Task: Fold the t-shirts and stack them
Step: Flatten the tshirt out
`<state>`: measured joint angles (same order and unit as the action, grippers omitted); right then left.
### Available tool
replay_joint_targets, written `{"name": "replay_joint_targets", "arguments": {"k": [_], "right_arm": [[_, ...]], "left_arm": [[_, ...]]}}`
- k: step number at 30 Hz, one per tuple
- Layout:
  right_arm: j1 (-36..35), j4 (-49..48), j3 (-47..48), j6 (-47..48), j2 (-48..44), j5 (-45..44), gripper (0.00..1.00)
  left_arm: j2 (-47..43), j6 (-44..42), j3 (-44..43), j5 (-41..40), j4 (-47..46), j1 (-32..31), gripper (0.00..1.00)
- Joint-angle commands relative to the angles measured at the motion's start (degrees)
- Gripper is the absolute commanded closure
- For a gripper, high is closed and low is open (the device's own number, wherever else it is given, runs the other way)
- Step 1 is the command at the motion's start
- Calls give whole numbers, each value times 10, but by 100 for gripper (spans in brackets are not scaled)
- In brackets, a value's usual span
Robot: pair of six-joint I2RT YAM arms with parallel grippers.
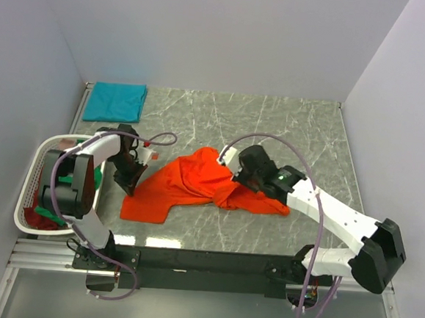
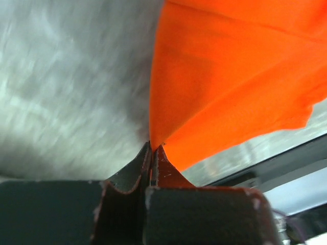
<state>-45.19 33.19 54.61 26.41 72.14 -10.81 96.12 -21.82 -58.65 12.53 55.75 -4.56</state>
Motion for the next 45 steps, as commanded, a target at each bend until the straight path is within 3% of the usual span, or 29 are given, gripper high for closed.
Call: {"name": "replay_joint_targets", "arguments": {"k": [1, 6, 13, 21, 25, 31, 33, 37, 41, 45], "right_arm": [[40, 13, 30, 69, -15, 18, 100], [127, -19, 78, 107, 44, 28, 100], [175, -38, 186, 122, 139, 19, 100], [186, -23, 356, 137, 155, 20, 100], [193, -25, 382, 156, 95, 29, 100], [198, -81, 310, 206, -21, 6, 100], [209, -110, 301, 226, -40, -4, 100], [239, -97, 363, 227, -24, -7, 100], [286, -123, 417, 242, -1, 0, 100], [305, -131, 511, 251, 81, -4, 100]], "left_arm": [[-47, -65, 20, -58, 42, 7, 100], [-88, -106, 72, -103, 34, 9, 99], [-129, -145, 125, -124, 17, 15, 100], [-146, -163, 113, -88, 14, 39, 100], [-167, -168, 80, -51, 13, 67, 100], [-232, -107, -68, 75, -12, 102, 99], [-247, -43, -140, 99, -62, 102, 100], [-217, 52, -282, 121, -90, 102, 100], [-201, 90, -390, 101, -134, 102, 100], [-147, 118, -491, 95, -168, 102, 100]]}}
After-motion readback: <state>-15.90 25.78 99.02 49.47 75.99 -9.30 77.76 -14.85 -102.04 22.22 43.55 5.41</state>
